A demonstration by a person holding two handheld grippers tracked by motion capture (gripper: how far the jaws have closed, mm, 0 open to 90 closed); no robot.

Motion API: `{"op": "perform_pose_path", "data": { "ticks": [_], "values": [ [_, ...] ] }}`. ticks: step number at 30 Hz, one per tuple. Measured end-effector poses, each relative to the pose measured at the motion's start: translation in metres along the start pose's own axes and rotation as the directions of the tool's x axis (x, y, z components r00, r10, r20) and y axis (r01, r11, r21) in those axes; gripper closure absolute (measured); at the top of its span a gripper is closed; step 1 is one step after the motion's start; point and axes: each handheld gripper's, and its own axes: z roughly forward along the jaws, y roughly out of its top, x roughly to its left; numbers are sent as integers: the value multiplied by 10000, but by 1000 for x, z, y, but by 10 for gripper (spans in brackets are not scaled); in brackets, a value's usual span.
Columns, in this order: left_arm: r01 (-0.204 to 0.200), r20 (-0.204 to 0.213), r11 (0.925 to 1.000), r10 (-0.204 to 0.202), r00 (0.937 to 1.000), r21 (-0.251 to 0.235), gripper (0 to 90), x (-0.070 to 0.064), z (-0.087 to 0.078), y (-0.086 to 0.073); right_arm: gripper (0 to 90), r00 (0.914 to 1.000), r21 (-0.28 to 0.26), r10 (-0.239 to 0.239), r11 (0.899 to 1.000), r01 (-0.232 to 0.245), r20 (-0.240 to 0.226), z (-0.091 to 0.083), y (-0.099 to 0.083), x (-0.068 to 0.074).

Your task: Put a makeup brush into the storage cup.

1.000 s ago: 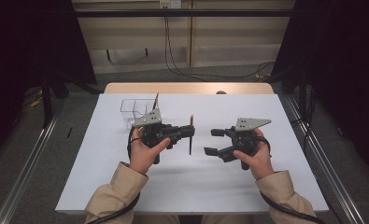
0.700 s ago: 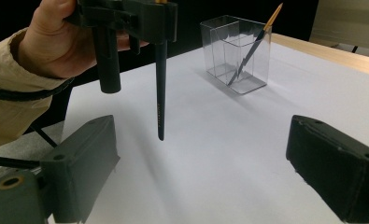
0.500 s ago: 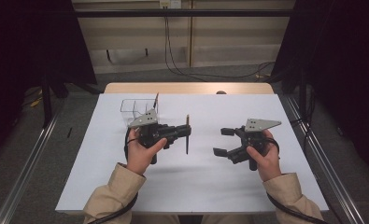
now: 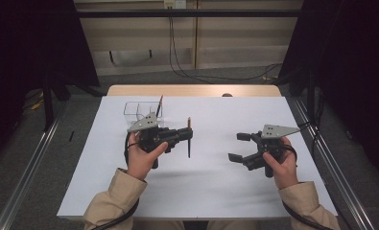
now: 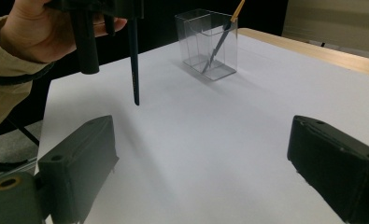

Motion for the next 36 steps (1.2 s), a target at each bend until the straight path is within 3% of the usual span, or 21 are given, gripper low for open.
{"op": "perform_pose_path", "data": {
  "ticks": [36],
  "values": [
    [102,-83,9999,-103,9999,-90,834,2,-7,-2,81,9961,17,145,9999,-147,872,-45,-28,-7]
  ]
}}
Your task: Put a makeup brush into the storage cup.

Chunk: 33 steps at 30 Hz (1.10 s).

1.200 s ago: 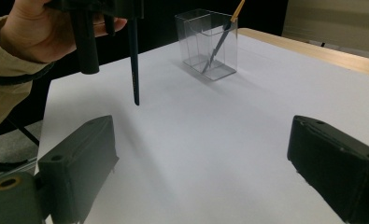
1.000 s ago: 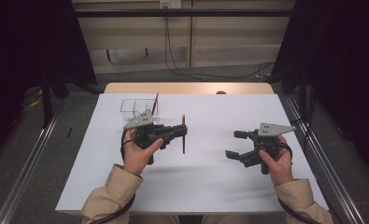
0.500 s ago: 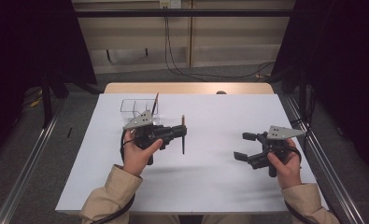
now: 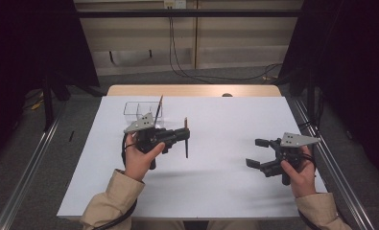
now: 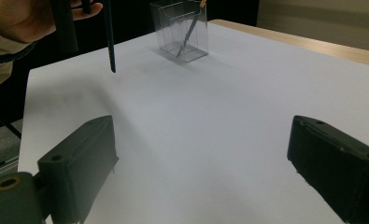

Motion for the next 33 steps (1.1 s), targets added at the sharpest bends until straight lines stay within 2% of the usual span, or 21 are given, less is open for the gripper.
{"op": "perform_pose_path", "data": {
  "ticks": [33],
  "values": [
    [-104,-108,9999,103,9999,-94,835,0,-5,1,81,9993,176,-54,9998,47,376,-25,-15,-2]
  ]
}}
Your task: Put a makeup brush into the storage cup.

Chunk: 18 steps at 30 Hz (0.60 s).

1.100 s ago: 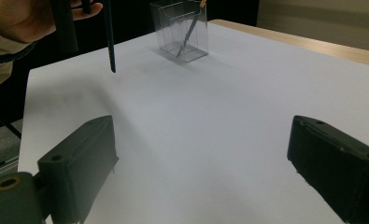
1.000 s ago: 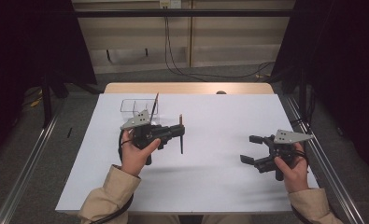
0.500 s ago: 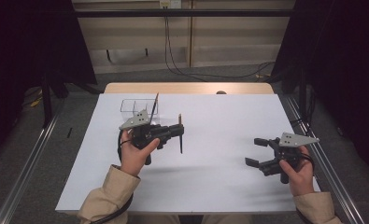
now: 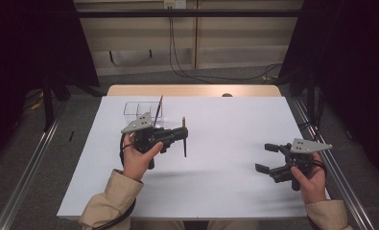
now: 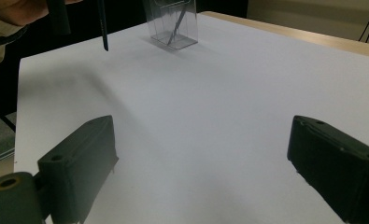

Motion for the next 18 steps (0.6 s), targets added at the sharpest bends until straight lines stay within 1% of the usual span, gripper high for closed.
{"op": "perform_pose_path", "data": {
  "ticks": [1,9,14,18],
  "values": [
    [48,1,10000,-48,10000,-14,834,0,0,0,81,10000,-17,-5,10000,5,5,-1,0,0],
    [12,-69,10000,-12,10000,-18,835,0,-2,1,81,9999,-46,20,10000,-19,128,-8,-5,-1],
    [-1,-107,10000,1,9999,-20,835,0,-3,0,81,10000,-159,35,9999,-33,93,-10,-5,-2],
    [-38,-143,10000,38,9999,-9,835,1,-4,1,81,10000,-147,21,9999,-20,86,-10,-6,-2]
  ]
}}
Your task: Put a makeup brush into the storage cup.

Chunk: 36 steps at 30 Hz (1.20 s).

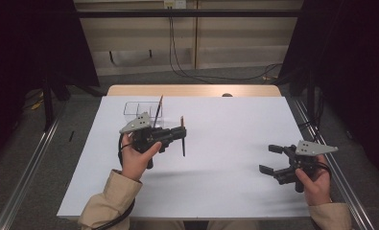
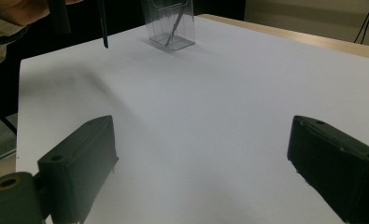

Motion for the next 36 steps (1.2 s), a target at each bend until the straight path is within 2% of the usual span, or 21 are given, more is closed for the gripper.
{"op": "perform_pose_path", "data": {
  "ticks": [19,36],
  "values": [
    [49,-177,10000,-50,9998,-49,835,8,-3,6,81,9999,-108,98,9999,-98,-44,-3,-2,-1],
    [-33,-701,9999,23,9975,-141,835,21,-12,21,81,9998,-93,132,9999,-131,121,-8,-5,-1]
  ]
}}
